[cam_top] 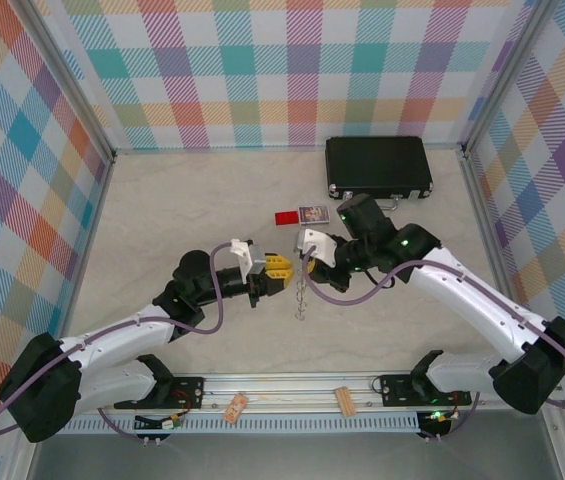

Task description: Put the keys on the keyring

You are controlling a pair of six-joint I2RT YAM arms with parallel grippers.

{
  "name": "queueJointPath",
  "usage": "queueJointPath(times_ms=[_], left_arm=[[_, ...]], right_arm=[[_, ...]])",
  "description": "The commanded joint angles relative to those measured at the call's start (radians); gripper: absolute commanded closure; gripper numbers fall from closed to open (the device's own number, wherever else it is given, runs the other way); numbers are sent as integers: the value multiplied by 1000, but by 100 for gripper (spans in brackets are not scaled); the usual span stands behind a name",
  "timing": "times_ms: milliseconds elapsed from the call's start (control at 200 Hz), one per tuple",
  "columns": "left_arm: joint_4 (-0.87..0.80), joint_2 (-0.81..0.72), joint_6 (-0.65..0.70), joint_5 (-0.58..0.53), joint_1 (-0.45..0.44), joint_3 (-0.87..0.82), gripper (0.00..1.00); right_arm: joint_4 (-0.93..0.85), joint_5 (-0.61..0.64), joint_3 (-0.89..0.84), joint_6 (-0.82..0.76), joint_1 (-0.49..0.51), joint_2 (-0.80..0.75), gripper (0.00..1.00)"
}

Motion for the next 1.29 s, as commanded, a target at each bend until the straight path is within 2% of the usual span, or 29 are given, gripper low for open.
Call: queueJointPath(times_ms=[0, 465, 860, 950, 1040, 1090, 1290], left_arm=[[-73, 9, 70, 39, -2, 40, 78], [-104, 53, 87, 91, -10, 69, 79], [-110, 87, 82, 119, -13, 84, 84], [-111, 87, 83, 124, -14, 86, 91], [-118, 88, 87, 125, -14, 89, 93], [-121, 91, 88, 134, -13, 91, 100], [-132, 94, 94, 138, -15, 93, 100]], right_arm=[[-69, 34, 50, -83, 13, 11, 100], [-80, 28, 70, -99, 45, 36, 100], [-73, 7, 81, -93, 59, 46, 100], [-73, 4, 81, -90, 60, 46, 100], [-71, 2, 81, -89, 61, 44, 100], [-67, 2, 80, -88, 61, 41, 100], [-61, 5, 71, -83, 61, 27, 100]])
